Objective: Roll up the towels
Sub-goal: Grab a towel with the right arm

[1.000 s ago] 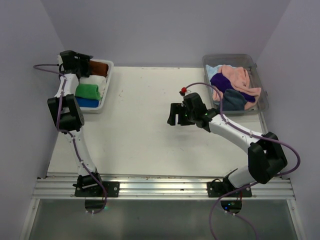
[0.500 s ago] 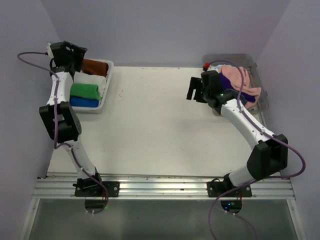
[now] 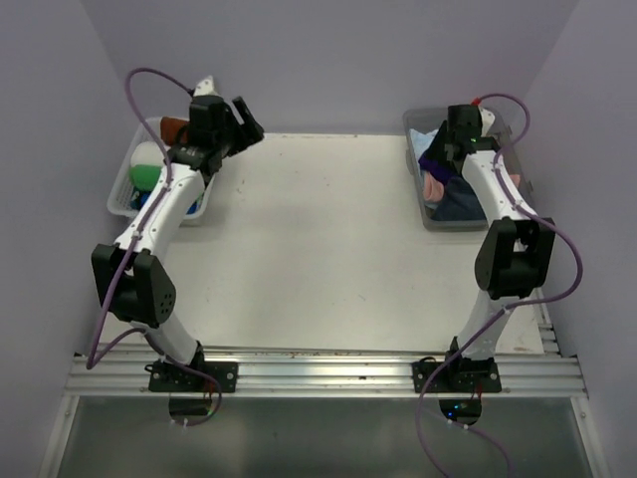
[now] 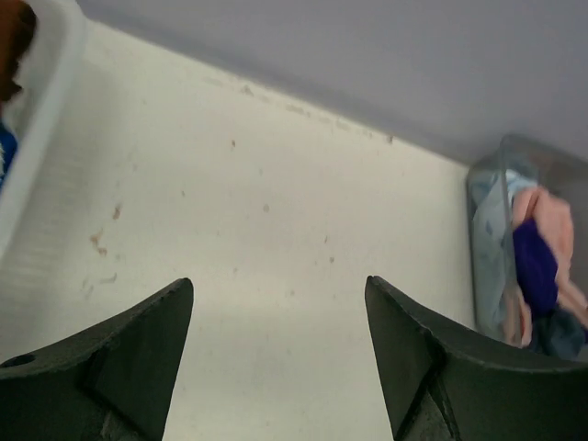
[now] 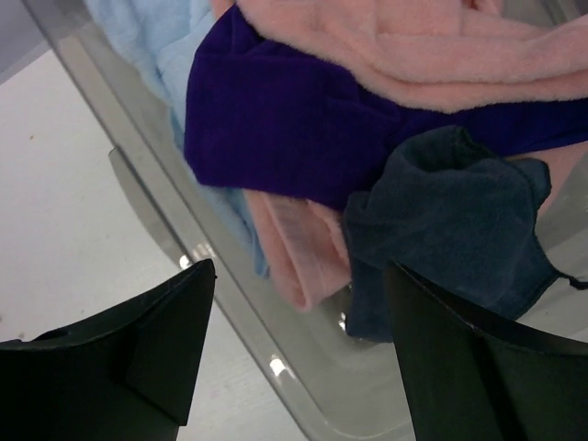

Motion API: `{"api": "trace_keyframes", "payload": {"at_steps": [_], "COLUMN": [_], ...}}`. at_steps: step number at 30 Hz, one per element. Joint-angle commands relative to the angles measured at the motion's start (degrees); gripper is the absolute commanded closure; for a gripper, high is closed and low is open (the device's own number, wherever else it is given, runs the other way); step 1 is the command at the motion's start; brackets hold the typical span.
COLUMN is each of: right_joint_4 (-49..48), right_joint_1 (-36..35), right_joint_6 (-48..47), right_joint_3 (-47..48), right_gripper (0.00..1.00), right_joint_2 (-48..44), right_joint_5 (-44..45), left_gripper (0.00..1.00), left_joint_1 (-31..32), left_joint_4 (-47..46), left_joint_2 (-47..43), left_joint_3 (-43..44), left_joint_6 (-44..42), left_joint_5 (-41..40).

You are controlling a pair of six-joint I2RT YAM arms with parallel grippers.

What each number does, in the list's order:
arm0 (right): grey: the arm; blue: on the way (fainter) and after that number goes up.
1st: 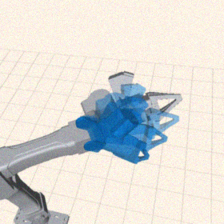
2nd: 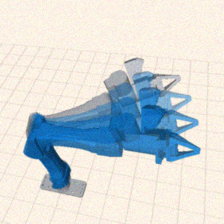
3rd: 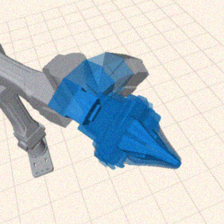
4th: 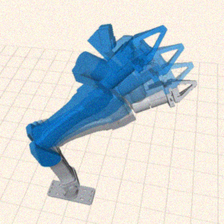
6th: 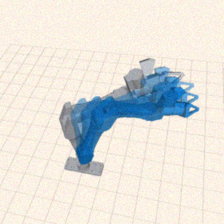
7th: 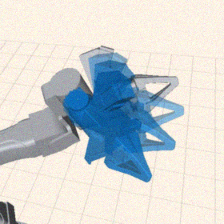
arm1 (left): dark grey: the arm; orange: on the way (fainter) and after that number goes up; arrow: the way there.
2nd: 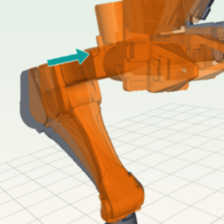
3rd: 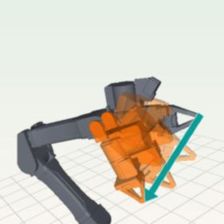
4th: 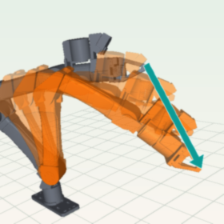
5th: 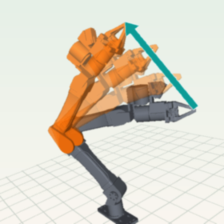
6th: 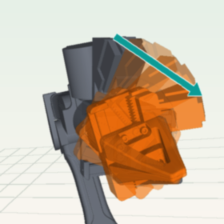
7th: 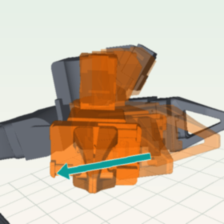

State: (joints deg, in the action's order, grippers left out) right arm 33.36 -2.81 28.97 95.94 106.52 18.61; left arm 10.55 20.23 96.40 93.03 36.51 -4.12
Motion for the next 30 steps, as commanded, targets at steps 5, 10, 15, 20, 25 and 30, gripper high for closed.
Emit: {"api": "trace_keyframes", "payload": {"at_steps": [5, 10, 15, 20, 25, 30], "right_joint_4": [8.55, 9.35, 5.66, 1.53, -1.10, 1.07], "right_joint_1": [4.20, 6.59, 7.82, 7.99, 7.99, 6.86], "right_joint_6": [-4.62, -4.63, -3.14, -1.99, -1.55, -2.86], "right_joint_3": [10.83, 10.32, 5.84, 1.19, -1.90, 2.13], "right_gripper": [0.23, 0.24, 0.51, 1.00, 1.00, 1.00], "right_joint_2": [8.07, 11.51, 11.52, 4.86, -10.06, -18.97], "right_joint_5": [6.52, 5.03, 0.64, 0.72, 0.99, -3.40], "left_gripper": [0.21, 0.21, 0.22, 0.23, 0.23, 0.21], "left_joint_1": [10.01, 11.87, 12.13, 12.22, 12.04, 10.47], "left_joint_4": [3.94, 4.12, 5.00, 6.22, 7.80, 13.16], "left_joint_2": [-4.82, -6.13, -7.89, -9.21, -10.88, -8.87], "left_joint_3": [-10.23, -14.89, -17.09, -17.36, -15.87, -9.20], "left_joint_6": [-5.05, -4.87, -4.87, -4.96, -5.48, -7.06], "left_joint_5": [2.62, 5.07, 4.91, 4.38, 0.70, 1.12]}}
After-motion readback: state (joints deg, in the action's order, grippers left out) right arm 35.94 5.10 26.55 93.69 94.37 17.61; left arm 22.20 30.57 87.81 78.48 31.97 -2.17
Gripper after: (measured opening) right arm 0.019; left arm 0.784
